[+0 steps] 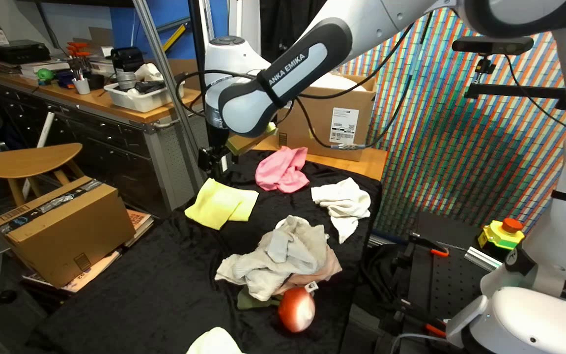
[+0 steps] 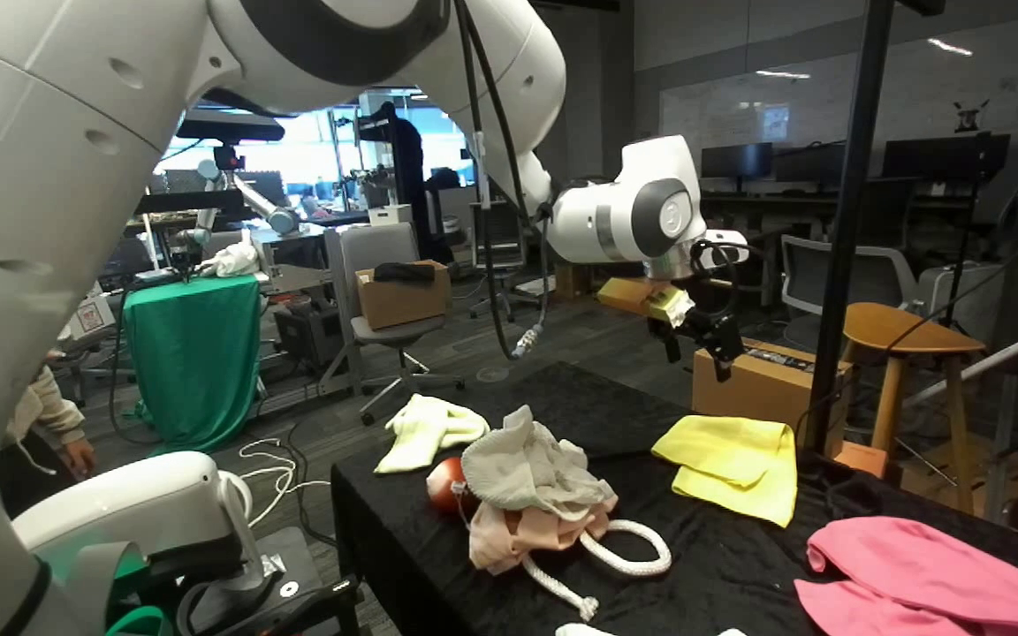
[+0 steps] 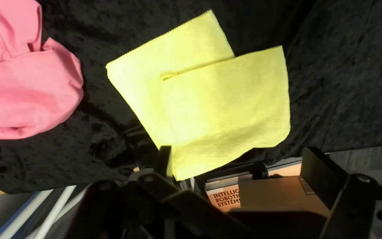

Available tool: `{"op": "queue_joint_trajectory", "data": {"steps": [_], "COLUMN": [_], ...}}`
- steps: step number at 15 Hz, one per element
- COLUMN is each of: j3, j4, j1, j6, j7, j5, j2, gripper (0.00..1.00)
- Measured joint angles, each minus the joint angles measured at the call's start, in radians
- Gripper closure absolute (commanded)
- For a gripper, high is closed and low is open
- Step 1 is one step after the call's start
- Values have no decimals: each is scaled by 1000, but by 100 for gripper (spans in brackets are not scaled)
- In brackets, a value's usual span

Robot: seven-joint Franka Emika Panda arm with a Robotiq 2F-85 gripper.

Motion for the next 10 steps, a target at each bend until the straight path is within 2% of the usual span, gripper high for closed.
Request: {"op": "queue_joint_trajectory", "data": {"steps": [10], "j3": [-6], "j4": [459], "j1": [8], "j6": [-182], "j7": [193], "j5": [68], "j2": [341], "gripper": [0]}}
